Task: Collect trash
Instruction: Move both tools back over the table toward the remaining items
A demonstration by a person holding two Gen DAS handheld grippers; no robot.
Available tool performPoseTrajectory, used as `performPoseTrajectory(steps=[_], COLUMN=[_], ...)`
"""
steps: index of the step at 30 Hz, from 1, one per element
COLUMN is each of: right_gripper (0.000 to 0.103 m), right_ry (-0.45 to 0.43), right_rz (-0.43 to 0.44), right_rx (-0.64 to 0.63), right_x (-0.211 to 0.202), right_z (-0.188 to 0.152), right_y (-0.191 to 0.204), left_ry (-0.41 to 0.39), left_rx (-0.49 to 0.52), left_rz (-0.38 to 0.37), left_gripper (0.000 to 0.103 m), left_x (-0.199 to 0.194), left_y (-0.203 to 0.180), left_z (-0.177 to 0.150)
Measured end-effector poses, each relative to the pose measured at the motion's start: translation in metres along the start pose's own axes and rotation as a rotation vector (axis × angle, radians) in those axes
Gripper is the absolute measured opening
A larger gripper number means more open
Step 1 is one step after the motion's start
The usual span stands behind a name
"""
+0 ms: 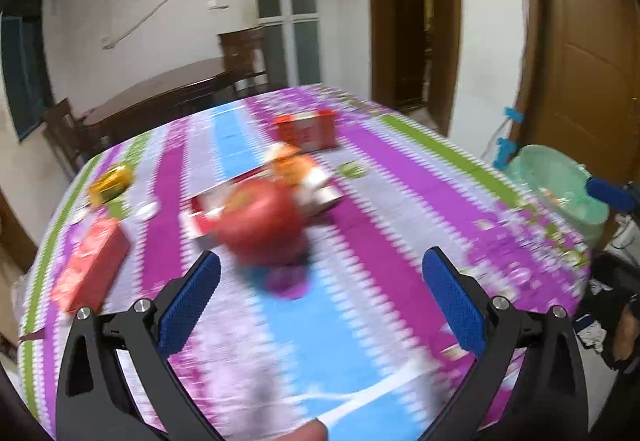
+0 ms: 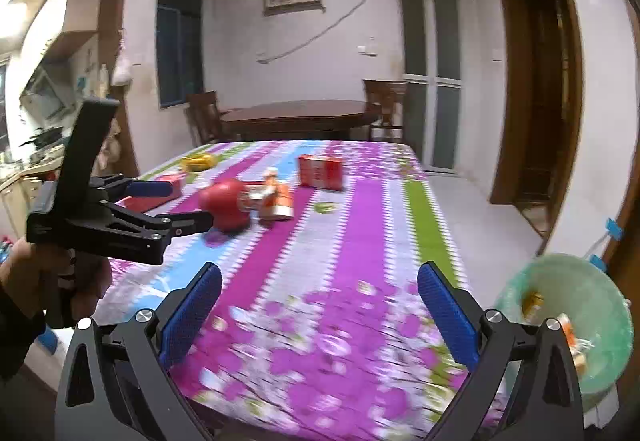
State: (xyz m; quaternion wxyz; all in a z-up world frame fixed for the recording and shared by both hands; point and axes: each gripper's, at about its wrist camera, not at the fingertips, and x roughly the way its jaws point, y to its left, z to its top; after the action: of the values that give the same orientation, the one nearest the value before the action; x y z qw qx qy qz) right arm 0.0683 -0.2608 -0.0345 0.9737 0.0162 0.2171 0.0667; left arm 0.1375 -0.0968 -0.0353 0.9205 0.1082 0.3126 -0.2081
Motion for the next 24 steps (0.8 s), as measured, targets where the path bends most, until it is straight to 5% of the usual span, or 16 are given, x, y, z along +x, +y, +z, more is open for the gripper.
performPoseTrajectory(steps=[12, 17, 24], right_gripper=[0.098, 0.098, 0.098], right_ry=[0.052, 0.084, 0.120], right_rz=[0.060, 0.078, 0.079], right_rx=[-0.008, -0.017, 0.026], right_x=[0.028, 0.046, 0.066], right_z=[0.003, 0.001, -0.001], right_y=[0.016, 0.015, -0.001], left_ry=[0.129, 0.161, 0.321], left_rx=[-0.108, -0.162, -0.115], left_rz=[0.145, 0.020, -0.130], left_gripper=[0.093, 0.075, 0.073], left_x=[0.037, 0.068, 0.136], left_y=[0.126, 0.146, 0.144], left_z=[0.008, 0.047, 0.088])
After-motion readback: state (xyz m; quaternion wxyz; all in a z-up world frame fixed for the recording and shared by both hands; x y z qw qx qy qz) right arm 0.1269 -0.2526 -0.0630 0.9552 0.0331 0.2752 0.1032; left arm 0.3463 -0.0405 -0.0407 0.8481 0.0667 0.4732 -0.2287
